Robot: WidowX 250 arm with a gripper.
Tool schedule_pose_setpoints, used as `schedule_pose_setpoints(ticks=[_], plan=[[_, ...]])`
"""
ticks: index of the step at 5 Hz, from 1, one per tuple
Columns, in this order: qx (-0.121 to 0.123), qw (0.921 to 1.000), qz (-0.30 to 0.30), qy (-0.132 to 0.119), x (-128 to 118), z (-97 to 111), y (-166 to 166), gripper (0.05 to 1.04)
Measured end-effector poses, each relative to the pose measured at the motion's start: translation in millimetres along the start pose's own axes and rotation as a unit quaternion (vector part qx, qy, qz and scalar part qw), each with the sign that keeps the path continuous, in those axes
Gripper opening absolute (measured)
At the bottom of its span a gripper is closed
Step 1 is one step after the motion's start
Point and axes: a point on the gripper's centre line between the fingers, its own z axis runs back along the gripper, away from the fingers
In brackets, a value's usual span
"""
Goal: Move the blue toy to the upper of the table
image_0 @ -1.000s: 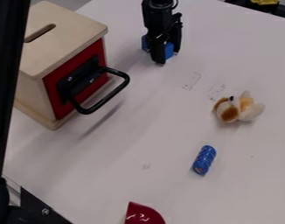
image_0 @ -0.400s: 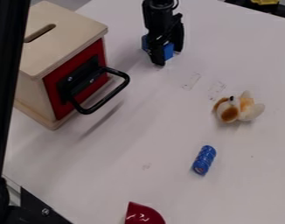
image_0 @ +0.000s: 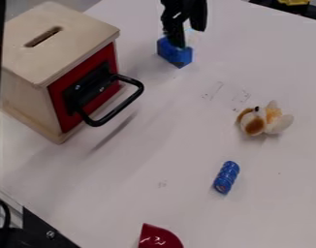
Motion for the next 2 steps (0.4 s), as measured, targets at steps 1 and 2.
schedule_pose_setpoints(ticks=[1,2], plan=[[0.001,0.9994,-0.023,-0.026,-11.6,32.8,-1.3,1.0],[-0.004,0.9993,-0.024,-0.03,-12.7,38.2,-2.4,1.0]])
